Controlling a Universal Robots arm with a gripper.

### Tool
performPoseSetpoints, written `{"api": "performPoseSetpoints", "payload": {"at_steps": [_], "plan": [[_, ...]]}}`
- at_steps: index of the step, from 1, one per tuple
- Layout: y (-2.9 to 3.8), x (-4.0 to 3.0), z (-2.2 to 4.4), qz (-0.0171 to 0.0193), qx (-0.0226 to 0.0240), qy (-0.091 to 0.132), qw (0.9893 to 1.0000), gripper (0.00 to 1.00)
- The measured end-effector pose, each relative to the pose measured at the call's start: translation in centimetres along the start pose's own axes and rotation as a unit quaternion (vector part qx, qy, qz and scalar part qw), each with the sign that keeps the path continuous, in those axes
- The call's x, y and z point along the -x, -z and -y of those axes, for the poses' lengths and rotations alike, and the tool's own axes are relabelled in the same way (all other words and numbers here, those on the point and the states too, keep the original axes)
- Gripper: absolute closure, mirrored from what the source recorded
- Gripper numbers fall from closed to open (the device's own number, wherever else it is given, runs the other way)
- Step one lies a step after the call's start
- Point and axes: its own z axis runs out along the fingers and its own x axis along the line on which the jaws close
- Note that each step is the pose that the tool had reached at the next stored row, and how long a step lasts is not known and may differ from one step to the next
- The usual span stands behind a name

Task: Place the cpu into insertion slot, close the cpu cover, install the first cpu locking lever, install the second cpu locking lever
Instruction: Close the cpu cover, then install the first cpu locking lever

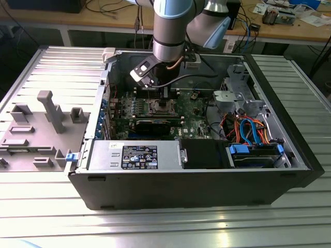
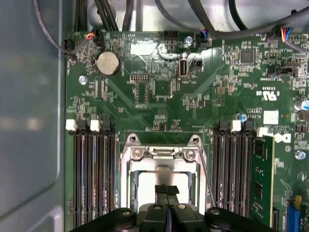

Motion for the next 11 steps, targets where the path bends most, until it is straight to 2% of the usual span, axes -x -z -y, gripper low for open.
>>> {"api": "performPoseSetpoints", "payload": {"at_steps": [11], "plan": [[0.01,-0.01,-0.13,0.0,0.0,0.0,1.0,0.89]]}}
